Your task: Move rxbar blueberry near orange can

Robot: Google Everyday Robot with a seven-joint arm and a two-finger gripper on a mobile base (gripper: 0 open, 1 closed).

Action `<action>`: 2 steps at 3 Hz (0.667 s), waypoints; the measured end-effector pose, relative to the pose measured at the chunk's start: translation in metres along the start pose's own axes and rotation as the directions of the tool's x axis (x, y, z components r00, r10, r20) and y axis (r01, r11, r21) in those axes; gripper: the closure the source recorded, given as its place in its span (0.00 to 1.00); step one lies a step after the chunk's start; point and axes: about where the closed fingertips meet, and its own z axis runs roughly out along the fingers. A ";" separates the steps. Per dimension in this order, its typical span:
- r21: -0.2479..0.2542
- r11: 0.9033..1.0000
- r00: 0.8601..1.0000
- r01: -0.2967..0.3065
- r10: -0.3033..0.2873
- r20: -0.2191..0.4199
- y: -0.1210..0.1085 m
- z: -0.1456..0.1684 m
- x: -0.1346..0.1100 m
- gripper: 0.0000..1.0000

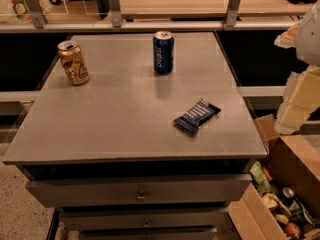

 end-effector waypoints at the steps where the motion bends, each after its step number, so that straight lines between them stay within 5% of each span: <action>1: 0.010 1.000 1.000 0.011 -0.011 -0.005 -0.001 0.000 -0.001 0.00; 2: 0.007 0.998 0.998 0.058 -0.058 -0.002 -0.002 0.010 -0.003 0.00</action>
Offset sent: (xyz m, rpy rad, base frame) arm 0.0111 0.0055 -0.0240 -0.0383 -0.0016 0.1237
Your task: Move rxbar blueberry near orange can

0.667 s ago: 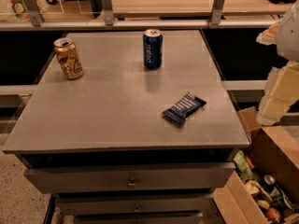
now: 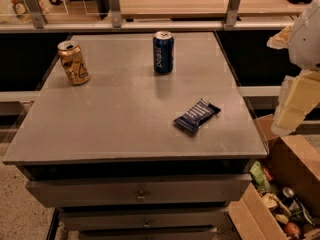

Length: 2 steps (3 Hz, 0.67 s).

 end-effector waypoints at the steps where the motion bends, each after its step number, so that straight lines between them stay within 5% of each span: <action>1: 0.003 0.998 0.998 0.064 -0.064 0.006 0.000 0.009 0.000 0.00; 2: -0.003 0.987 0.987 0.160 -0.160 -0.006 -0.004 0.026 0.004 0.00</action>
Offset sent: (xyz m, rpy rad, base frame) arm 0.0225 -0.0049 -0.0485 -0.1082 -0.0098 0.2662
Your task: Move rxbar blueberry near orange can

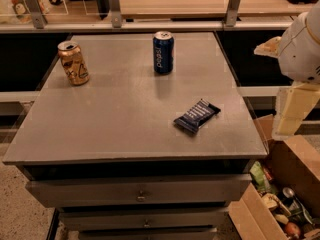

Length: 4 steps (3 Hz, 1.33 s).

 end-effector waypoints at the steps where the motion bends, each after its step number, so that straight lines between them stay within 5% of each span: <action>1: -0.005 0.995 0.994 0.102 -0.102 -0.032 -0.005 0.015 0.002 0.00; 3: -0.061 0.956 0.953 0.287 -0.291 -0.077 -0.018 0.054 -0.001 0.00; 4: -0.095 0.922 0.919 0.376 -0.384 -0.086 -0.020 0.070 -0.012 0.00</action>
Offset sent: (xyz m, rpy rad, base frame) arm 0.0361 0.0058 -0.0452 -0.1859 0.0134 0.2920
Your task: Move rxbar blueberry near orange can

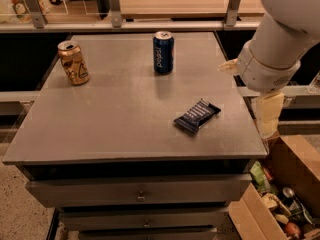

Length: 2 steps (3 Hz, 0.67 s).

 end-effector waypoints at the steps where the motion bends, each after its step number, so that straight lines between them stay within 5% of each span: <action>1: -0.029 0.996 0.996 0.085 -0.085 -0.002 -0.004 0.012 -0.013 0.00; 2: -0.059 0.983 0.985 0.173 -0.173 0.010 -0.008 0.021 -0.029 0.00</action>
Offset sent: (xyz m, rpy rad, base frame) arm 0.0040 0.0488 -0.0306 -0.0891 0.0962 0.2704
